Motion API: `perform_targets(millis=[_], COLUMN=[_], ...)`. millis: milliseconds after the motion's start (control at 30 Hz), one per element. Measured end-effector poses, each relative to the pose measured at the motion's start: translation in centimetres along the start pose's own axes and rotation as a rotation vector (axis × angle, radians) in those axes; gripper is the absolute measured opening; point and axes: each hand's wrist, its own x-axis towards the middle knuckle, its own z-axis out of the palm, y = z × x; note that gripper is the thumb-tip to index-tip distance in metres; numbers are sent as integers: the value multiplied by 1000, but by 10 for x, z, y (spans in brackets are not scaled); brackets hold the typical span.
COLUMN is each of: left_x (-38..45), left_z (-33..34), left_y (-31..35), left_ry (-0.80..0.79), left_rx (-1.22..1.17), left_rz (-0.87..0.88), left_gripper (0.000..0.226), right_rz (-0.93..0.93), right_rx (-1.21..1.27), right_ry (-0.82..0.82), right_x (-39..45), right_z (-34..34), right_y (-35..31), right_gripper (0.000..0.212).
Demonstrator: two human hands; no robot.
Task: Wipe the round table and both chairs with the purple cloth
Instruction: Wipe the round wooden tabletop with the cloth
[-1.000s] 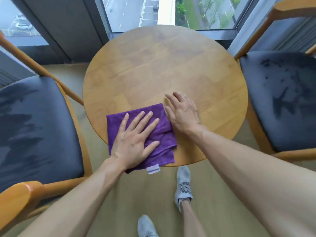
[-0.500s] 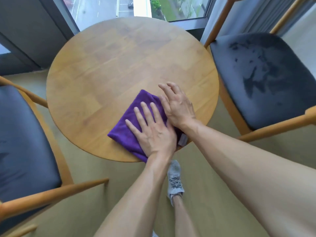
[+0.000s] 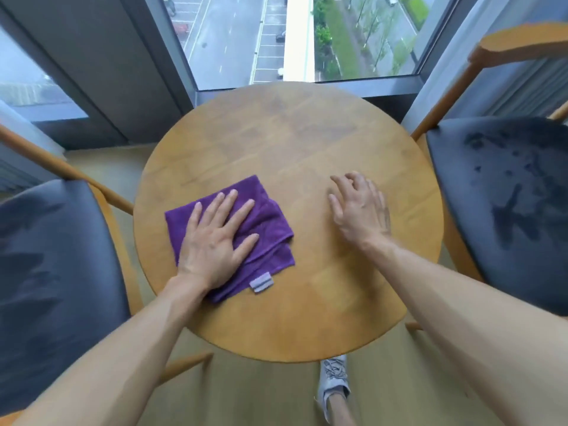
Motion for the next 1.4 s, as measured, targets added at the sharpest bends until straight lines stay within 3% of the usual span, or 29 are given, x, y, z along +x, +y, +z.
perform_targets(millis=[100, 200, 300, 367, 500, 667, 800, 933, 1133, 1267, 1400], left_x=[25, 57, 101, 130, 159, 148, 143, 161, 184, 175, 175], left_z=[-5, -2, -4, -5, 2, 11, 8, 1, -14, -19, -16], left_y=[-44, -39, -2, 37, 143, 256, 228, 154, 7, -82, -95], left_ry=[40, 94, 99, 71, 61, -31, -6, 4, -14, 30, 56], left_rx=[-35, -99, -161, -201, -153, -58, -103, -70, 17, -16, -149], left_rz=[-406, -736, -985, -1019, -701, -45, 297, 371, 24, -361, -822], left_gripper=[72, 70, 70, 71, 71, 80, 61, 59, 69, 62, 66], right_rz=[-48, -54, -34, -18, -37, -31, -73, -111, -169, -124, -43], right_rx=[4, 21, 32, 54, 104, 162, 174, 168, 126, 18, -86], right_ry=[-23, -45, -51, -41, 10, 50, 43, 13, -32, -39, -46], right_x=[20, 41, 61, 75, 101, 125, 137, 143, 150, 155, 158], right_z=[2, 2, -5, -13, -28, -37, -30, -14, 5, 15, 17], right_y=[-2, 6, 20, 33, 48, 49, 31, -1, -47, -58, -42], right_gripper=[45, 46, 46, 46, 43, 43, 41, 41, 45, 49, 49])
